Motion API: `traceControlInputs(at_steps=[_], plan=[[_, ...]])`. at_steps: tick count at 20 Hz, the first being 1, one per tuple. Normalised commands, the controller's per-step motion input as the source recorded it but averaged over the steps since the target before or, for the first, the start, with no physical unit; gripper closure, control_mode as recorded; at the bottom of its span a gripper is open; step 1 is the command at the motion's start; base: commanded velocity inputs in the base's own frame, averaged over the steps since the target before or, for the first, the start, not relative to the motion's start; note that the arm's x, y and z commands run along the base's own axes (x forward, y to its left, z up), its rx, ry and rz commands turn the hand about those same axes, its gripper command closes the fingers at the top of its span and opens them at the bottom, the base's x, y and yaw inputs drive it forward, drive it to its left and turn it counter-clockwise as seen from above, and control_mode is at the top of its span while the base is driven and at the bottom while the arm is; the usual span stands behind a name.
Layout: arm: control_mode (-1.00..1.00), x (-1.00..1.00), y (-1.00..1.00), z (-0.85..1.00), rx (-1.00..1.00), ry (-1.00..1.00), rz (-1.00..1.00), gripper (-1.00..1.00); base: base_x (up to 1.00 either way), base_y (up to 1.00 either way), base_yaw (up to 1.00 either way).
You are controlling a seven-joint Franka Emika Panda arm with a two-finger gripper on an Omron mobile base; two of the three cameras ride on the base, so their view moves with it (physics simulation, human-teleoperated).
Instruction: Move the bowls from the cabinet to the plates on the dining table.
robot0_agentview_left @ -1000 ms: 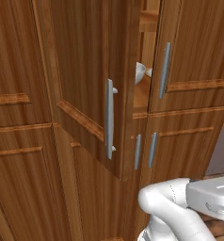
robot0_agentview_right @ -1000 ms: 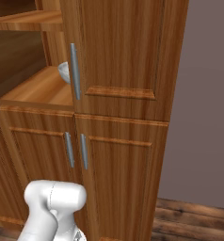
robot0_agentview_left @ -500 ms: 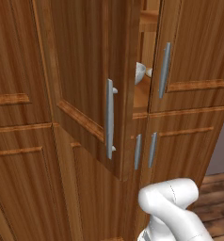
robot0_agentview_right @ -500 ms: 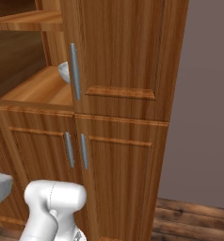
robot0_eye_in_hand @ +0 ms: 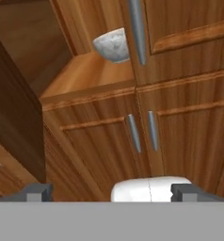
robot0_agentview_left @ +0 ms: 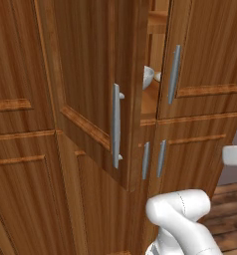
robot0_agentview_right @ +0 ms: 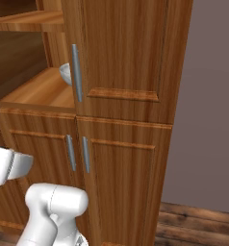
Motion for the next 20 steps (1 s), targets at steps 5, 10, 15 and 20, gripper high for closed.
traceControlInputs(at_steps=[5, 10, 15, 20], plan=[[-1.0, 0.31, 0.01, 0.14, 0.07, 0.17, 0.0, -1.0, 0.0, 0.0, 0.0], [-1.0, 0.32, 0.23, 0.19, 0.11, 0.14, 0.0, -1.0, 0.0, 0.0, 0.0], [-1.0, 0.26, 0.43, 0.09, 0.05, 0.08, 0.0, -1.0, 0.0, 0.0, 0.0], [-1.0, 0.38, 0.42, 0.0, 0.05, 0.06, -0.02, -1.0, 0.0, 0.0, 0.0]])
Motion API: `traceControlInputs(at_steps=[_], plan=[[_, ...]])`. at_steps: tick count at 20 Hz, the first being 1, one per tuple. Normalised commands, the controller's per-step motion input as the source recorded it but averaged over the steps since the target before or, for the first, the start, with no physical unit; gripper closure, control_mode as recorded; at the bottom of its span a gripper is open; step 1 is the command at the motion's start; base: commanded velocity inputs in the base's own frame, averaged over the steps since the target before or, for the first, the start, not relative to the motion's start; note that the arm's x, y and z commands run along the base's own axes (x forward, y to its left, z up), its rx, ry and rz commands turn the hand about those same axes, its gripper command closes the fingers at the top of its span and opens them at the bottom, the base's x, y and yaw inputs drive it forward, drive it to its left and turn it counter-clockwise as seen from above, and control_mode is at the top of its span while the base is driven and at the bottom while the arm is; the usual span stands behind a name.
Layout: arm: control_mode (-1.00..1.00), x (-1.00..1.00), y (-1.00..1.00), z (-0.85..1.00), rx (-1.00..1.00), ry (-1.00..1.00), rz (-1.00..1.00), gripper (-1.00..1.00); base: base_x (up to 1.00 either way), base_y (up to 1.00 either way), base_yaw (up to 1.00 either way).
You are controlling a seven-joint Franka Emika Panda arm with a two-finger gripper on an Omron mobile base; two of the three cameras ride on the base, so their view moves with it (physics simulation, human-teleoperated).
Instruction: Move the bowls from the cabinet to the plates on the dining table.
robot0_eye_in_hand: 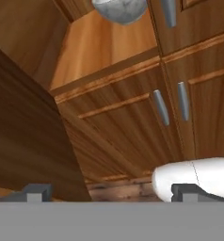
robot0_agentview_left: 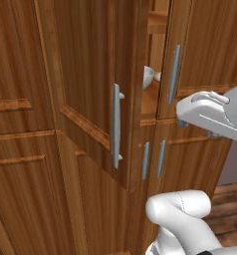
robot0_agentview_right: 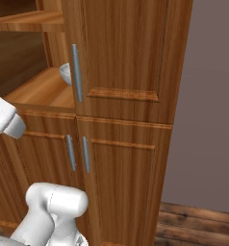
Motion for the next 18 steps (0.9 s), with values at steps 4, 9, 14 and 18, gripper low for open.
traceControlInputs(at_steps=[4, 9, 14, 18], plan=[[-1.0, 0.47, 0.26, 0.0, 0.1, 0.02, -0.03, -1.0, 0.0, 0.0, 0.0], [-1.0, 0.41, 0.19, 0.0, 0.15, 0.0, -0.02, -1.0, 0.0, 0.0, 0.0], [-1.0, 0.23, 0.28, 0.0, 0.17, 0.0, 0.0, -1.0, 0.0, 0.0, 0.0], [-1.0, 0.14, 0.44, 0.0, 0.12, 0.0, 0.0, -1.0, 0.0, 0.0, 0.0]])
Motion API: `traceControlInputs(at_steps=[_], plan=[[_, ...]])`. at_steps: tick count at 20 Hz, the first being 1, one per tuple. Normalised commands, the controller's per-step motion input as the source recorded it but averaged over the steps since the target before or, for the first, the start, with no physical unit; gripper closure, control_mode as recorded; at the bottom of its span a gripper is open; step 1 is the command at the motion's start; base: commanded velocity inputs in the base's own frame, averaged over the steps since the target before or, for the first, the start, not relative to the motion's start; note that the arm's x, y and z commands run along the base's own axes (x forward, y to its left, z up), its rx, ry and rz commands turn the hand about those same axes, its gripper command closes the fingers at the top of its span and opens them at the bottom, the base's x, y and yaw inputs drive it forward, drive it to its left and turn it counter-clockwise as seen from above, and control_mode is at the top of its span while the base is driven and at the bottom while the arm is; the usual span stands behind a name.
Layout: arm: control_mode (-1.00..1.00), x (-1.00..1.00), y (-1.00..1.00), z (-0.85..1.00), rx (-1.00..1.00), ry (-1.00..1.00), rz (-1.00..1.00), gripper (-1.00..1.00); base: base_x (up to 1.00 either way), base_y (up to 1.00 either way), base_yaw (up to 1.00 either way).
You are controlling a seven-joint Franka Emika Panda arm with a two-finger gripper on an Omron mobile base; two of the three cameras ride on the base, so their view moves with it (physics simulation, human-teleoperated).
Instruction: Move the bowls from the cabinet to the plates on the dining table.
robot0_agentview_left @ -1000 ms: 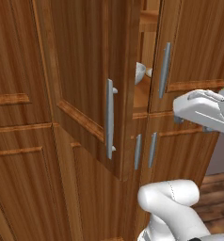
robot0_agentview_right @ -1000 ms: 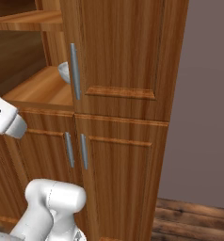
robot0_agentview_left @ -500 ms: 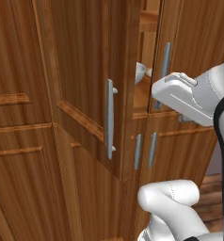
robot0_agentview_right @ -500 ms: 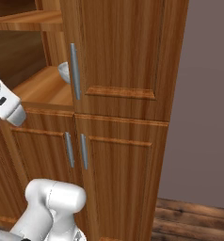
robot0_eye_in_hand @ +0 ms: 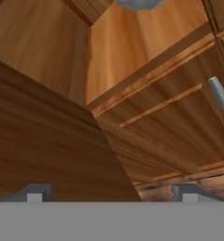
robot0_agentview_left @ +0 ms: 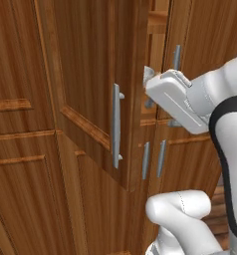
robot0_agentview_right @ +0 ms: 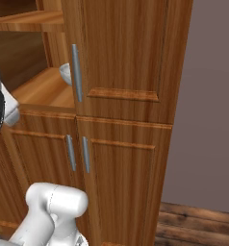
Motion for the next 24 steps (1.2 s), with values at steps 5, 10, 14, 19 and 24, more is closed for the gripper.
traceControlInputs(at_steps=[5, 10, 14, 19, 24], plan=[[-1.0, 0.0, 0.3, 0.0, 0.16, 0.0, 0.02, -1.0, 0.0, 0.0, 0.0], [-1.0, -0.05, 0.03, 0.02, 0.21, 0.0, 0.12, -1.0, 0.0, 0.0, 0.0], [-1.0, -0.08, 0.0, 0.01, 0.18, 0.0, 0.15, -1.0, 0.0, 0.0, 0.0], [-1.0, 0.03, 0.06, 0.0, 0.03, 0.03, 0.1, -1.0, 0.0, 0.0, 0.0], [-1.0, 0.32, 0.38, 0.0, 0.0, 0.04, 0.02, -1.0, 0.0, 0.0, 0.0]])
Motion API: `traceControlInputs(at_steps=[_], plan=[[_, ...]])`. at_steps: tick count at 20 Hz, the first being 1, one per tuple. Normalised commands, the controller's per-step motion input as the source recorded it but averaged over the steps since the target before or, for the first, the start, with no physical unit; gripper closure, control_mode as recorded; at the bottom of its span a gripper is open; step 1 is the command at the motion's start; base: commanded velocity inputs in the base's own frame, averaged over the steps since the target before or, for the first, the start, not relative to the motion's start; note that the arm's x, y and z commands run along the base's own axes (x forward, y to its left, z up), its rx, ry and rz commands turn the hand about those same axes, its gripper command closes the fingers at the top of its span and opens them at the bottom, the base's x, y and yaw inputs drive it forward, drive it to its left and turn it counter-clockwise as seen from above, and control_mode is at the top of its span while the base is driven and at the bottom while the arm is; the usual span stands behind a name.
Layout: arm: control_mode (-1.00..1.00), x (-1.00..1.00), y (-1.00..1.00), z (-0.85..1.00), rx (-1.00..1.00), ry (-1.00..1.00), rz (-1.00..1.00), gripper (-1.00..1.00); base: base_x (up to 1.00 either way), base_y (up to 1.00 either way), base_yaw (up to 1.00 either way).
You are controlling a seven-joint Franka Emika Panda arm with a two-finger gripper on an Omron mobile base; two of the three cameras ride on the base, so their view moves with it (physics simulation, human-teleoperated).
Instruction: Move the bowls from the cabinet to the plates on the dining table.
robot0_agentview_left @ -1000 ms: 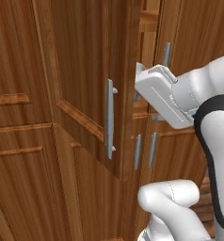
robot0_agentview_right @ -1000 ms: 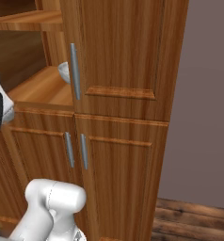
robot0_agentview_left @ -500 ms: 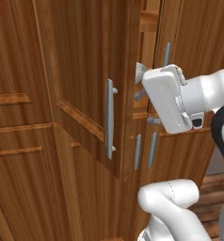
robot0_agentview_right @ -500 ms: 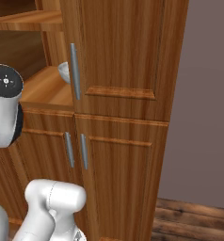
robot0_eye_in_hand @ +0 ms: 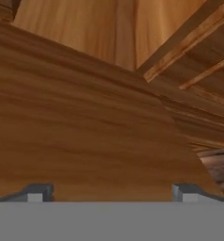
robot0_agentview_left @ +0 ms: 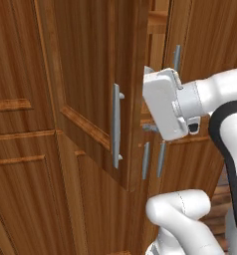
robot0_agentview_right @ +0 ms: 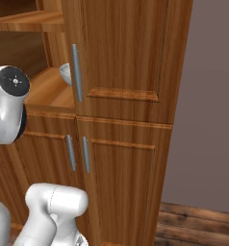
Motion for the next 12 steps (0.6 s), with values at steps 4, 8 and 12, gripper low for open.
traceControlInputs(at_steps=[4, 8, 12], plan=[[-1.0, 0.29, 0.44, 0.0, 0.0, 0.06, 0.0, -1.0, 0.0, 0.0, 0.0], [-1.0, 0.0, 0.33, 0.0, 0.0, 0.1, 0.0, -1.0, 0.0, 0.0, 0.0], [-1.0, -0.14, 0.39, 0.0, 0.0, 0.12, 0.07, -1.0, 0.0, 0.0, 0.0]])
